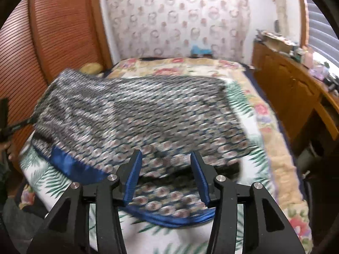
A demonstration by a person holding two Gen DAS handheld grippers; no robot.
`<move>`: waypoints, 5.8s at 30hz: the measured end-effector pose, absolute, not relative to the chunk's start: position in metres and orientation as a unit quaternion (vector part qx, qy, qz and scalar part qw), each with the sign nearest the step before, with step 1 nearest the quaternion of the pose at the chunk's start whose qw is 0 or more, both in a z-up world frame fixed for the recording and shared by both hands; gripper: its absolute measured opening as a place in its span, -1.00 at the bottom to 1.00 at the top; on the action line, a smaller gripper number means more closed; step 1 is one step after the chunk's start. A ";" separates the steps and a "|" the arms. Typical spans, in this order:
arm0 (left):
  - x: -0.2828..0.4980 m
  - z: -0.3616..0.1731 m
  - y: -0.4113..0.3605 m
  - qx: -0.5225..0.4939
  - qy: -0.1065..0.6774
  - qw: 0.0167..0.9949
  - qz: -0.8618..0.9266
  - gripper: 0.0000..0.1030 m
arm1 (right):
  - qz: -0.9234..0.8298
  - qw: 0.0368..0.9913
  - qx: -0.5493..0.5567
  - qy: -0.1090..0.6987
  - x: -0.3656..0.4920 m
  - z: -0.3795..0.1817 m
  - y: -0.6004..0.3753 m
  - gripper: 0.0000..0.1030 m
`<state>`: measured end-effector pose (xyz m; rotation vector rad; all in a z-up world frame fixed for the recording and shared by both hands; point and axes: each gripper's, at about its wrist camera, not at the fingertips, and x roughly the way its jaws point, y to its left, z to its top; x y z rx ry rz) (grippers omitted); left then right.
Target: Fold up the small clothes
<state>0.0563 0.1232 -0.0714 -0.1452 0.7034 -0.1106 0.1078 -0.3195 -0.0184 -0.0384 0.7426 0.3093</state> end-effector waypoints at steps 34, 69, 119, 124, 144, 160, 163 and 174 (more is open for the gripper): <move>0.062 -0.003 0.126 -0.059 0.302 0.950 -0.054 -1.00 | 0.138 0.931 0.037 0.336 0.135 -0.004 -0.375 -1.00; 0.046 -0.088 0.125 -0.057 0.396 0.916 -0.032 -0.10 | 0.187 0.900 -0.090 0.383 0.144 -0.063 -0.261 0.02; 0.066 -0.079 0.108 -0.085 0.371 0.920 -0.089 -1.00 | 0.198 0.885 -0.093 0.411 0.153 -0.084 -0.251 0.39; 0.062 -0.043 0.086 -0.079 0.323 0.936 -0.116 -1.00 | 0.198 0.885 -0.093 0.411 0.153 -0.084 -0.251 0.39; 0.110 0.049 -0.059 -0.020 0.253 0.931 -0.261 -1.00 | 0.167 0.920 -0.031 0.354 0.123 -0.038 -0.321 0.38; 0.122 0.049 -0.170 0.048 0.303 0.889 -0.340 -0.26 | 0.146 0.931 -0.005 0.334 0.104 -0.023 -0.361 0.37; 0.117 0.044 -0.162 0.050 0.304 0.893 -0.328 -0.08 | 0.146 0.931 -0.006 0.335 0.105 -0.024 -0.363 0.37; 0.105 0.024 -0.096 0.020 0.309 0.915 -0.261 0.00 | 0.168 0.926 -0.024 0.337 0.116 -0.017 -0.336 0.38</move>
